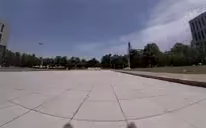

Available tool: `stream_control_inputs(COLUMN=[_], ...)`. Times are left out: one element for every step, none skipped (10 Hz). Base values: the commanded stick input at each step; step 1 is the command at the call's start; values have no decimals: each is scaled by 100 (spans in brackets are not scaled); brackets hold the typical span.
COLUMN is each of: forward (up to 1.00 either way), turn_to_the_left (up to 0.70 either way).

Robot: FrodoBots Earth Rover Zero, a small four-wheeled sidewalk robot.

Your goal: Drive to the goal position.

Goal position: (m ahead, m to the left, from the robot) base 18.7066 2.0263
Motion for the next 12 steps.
stream_control_inputs(forward=[45,45,45,45,45,45,45,45,45,45,45,45], turn_to_the_left=[3,3,3,3,3,3,3,3,3,3,3,3])
